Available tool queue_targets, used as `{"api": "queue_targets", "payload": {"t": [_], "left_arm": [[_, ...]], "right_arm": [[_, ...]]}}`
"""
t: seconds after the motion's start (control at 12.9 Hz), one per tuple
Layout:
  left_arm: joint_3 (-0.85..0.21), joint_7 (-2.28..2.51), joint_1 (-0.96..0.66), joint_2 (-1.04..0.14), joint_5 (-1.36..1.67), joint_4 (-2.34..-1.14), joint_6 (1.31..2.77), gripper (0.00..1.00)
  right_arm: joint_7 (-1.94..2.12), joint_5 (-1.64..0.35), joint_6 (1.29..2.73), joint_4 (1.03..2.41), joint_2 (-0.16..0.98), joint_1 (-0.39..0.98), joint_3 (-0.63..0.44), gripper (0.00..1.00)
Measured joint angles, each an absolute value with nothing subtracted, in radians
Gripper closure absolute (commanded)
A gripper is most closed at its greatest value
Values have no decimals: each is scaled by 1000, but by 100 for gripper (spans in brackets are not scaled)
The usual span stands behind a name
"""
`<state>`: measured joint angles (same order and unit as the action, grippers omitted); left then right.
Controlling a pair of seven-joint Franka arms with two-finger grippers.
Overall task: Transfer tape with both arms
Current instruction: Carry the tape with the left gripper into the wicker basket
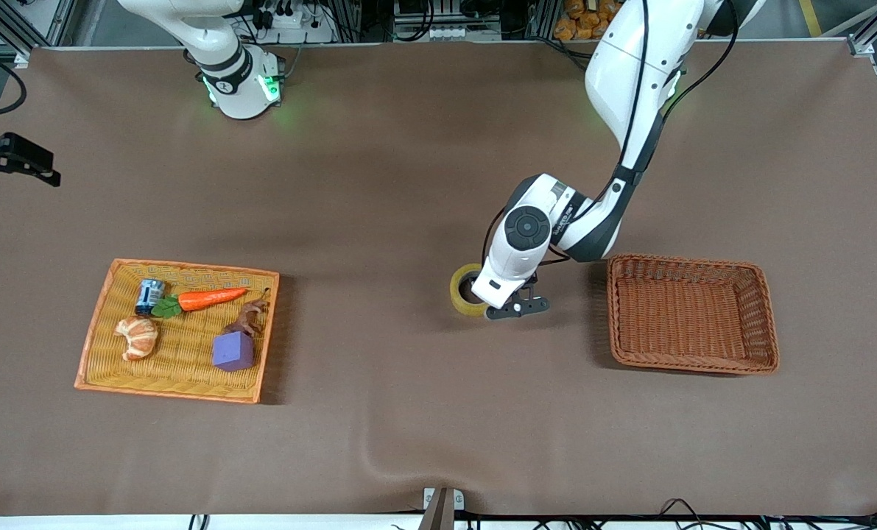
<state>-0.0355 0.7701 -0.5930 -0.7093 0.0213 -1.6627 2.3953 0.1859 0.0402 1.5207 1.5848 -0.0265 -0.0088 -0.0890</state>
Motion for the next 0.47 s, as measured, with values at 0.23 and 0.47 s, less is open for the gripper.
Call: {"api": "queue_targets", "payload": {"t": [0.23, 0.47], "left_arm": [[-32, 766, -594, -709, 21, -1654, 2400, 100], [-20, 696, -542, -651, 21, -1643, 2345, 100]], "right_arm": [[137, 40, 1552, 1588, -20, -5, -85, 0], [124, 40, 1543, 1591, -19, -3, -82, 0]]}}
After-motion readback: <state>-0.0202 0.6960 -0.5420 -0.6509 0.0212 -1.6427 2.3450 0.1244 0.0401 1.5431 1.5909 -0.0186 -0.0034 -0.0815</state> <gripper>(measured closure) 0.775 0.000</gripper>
